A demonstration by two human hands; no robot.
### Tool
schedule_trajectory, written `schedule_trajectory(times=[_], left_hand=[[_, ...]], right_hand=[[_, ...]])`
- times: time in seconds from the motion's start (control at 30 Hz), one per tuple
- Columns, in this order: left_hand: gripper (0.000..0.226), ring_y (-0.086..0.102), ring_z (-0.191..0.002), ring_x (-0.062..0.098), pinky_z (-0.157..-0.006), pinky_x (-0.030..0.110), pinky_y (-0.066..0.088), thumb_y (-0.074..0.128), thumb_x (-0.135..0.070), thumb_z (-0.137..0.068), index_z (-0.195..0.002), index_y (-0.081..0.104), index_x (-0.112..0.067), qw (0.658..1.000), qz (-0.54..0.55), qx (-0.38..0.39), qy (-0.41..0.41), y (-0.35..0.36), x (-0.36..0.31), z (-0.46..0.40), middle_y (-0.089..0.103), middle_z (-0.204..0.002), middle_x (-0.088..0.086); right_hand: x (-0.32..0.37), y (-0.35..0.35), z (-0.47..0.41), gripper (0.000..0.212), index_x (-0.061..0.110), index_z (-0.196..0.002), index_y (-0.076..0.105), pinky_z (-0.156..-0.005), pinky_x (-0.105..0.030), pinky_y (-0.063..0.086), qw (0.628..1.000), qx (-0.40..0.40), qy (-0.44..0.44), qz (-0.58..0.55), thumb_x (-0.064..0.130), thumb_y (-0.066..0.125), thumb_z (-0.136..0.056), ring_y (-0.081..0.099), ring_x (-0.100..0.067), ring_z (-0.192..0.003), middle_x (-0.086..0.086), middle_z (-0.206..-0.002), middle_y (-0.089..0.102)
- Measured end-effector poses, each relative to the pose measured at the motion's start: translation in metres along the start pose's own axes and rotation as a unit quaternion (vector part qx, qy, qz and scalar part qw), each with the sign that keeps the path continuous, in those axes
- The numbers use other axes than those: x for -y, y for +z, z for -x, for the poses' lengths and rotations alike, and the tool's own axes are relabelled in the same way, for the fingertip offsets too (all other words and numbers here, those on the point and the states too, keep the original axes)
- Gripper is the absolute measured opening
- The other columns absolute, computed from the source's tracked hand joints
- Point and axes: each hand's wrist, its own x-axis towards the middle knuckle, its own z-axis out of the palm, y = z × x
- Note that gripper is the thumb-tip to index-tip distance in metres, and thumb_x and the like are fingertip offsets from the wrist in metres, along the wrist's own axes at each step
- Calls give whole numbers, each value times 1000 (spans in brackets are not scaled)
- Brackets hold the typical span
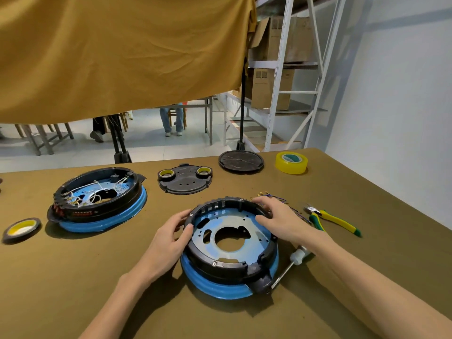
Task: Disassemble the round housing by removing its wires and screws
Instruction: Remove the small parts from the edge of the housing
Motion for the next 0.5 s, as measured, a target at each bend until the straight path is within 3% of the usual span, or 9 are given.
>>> schedule_trajectory(times=[0.13,0.3,0.4,0.5], left_hand=[[31,61,-119,8,-97,31,55,55,-34,-105,-135,60,-33,996,-44,-74,-4,-12,-6,-13,65,-129,-11],[45,54,-124,7,-105,34,49,41,-34,-109,-154,44,-33,983,-183,-27,1,-2,-16,-13,51,-145,-12],[47,49,-131,8,-105,32,45,35,-30,-110,-156,40,-36,974,-225,-18,-5,-3,-19,-20,48,-150,-11],[48,47,-139,14,-114,38,43,33,-24,-111,-157,39,-37,978,-206,5,-27,-7,-17,-28,47,-155,-8]], right_hand=[[-3,7,-2,48,39,-149,40,-81,-30,38,999,-1,-5,53,30,50,-102,50,-13,-99,7,-112,47],[-1,11,-1,57,45,-158,20,-93,-35,46,995,34,-8,94,31,35,-104,49,-16,-119,5,-145,39],[5,12,-1,58,43,-159,18,-103,-43,44,993,38,-7,107,30,33,-105,46,-22,-130,2,-153,39],[11,21,3,57,38,-159,19,-108,-45,41,995,19,-4,96,30,33,-104,44,-27,-136,-5,-154,43]])
